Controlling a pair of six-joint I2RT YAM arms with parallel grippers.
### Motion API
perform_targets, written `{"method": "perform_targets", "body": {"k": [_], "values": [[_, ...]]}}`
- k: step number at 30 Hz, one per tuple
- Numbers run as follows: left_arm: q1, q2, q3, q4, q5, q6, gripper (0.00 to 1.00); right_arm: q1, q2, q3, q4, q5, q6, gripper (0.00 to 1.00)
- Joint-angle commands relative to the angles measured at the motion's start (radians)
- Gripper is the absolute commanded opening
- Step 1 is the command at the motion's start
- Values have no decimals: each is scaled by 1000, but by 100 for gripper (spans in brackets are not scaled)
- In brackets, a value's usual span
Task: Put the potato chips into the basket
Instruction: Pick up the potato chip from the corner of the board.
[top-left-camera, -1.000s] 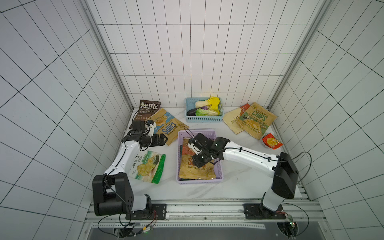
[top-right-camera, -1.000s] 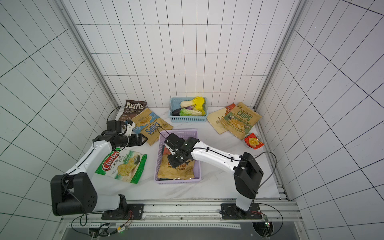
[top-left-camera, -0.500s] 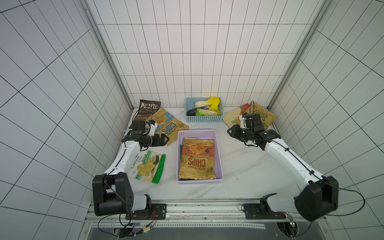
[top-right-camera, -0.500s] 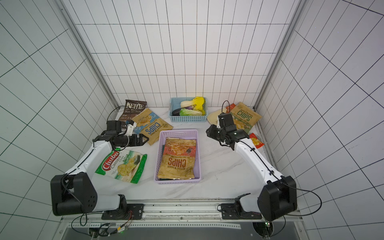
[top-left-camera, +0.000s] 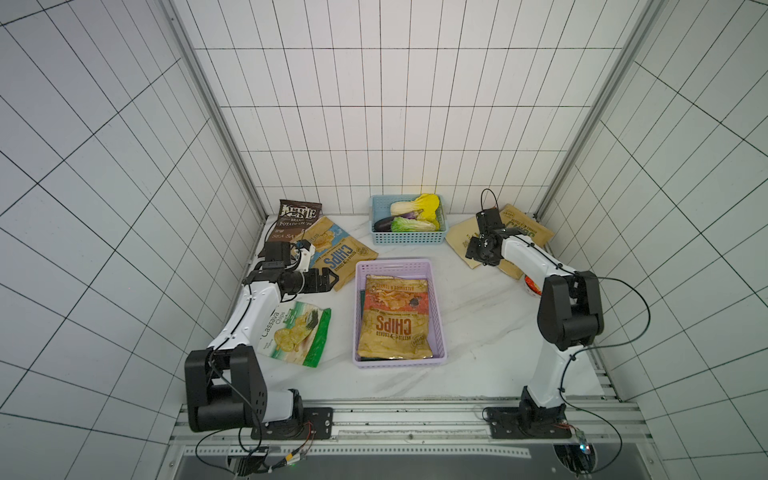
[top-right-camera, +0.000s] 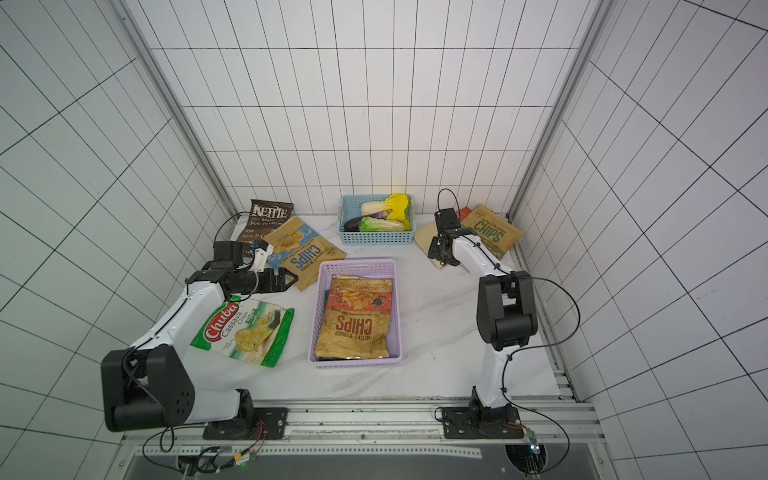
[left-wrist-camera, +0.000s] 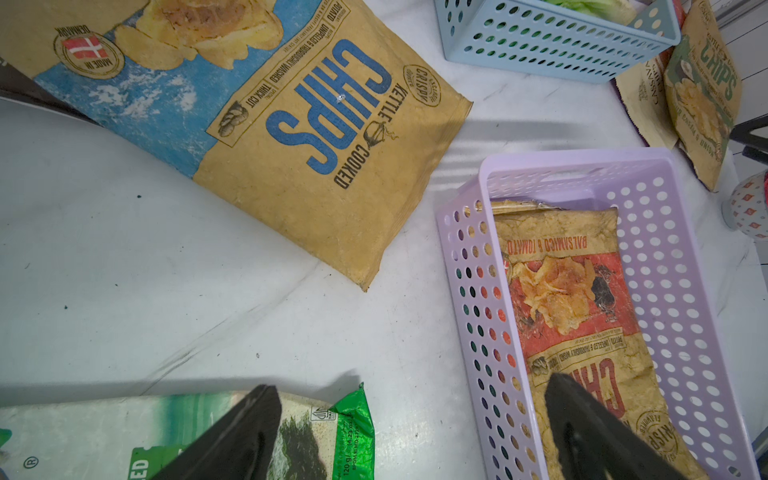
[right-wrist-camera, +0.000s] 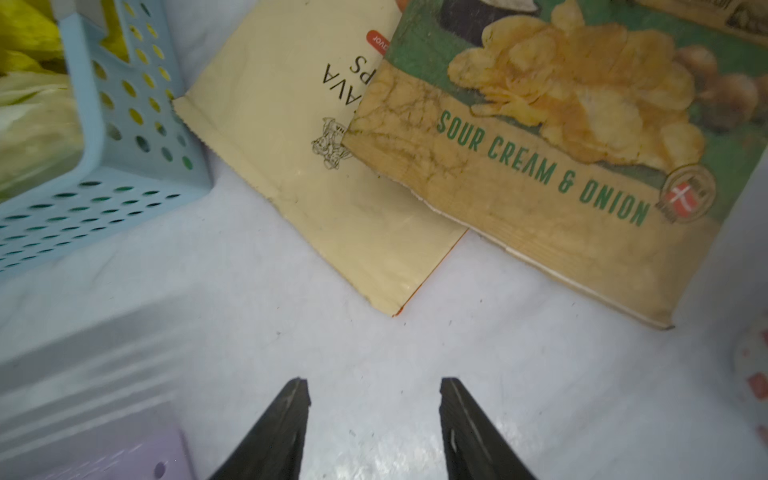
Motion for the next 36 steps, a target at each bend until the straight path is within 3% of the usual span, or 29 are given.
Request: {"method": "perform_targets", "body": {"k": [1, 11, 16, 23, 36], "values": [[2, -6, 15, 4, 13, 16, 98, -2, 117, 172, -145, 121, -153, 53], [3, -3, 17, 4, 2, 13, 98, -3, 360, 447, -274, 219, -277, 53], [4, -10, 17, 4, -5, 13, 98, -11, 399, 488, -278, 281, -299, 50], [3, -11, 17, 4, -6, 13, 98, -41, 449, 545, -286, 255, -314, 41], [4, -17, 15, 5, -5, 13, 98, -49, 514, 619, -300, 254, -340, 43]]}}
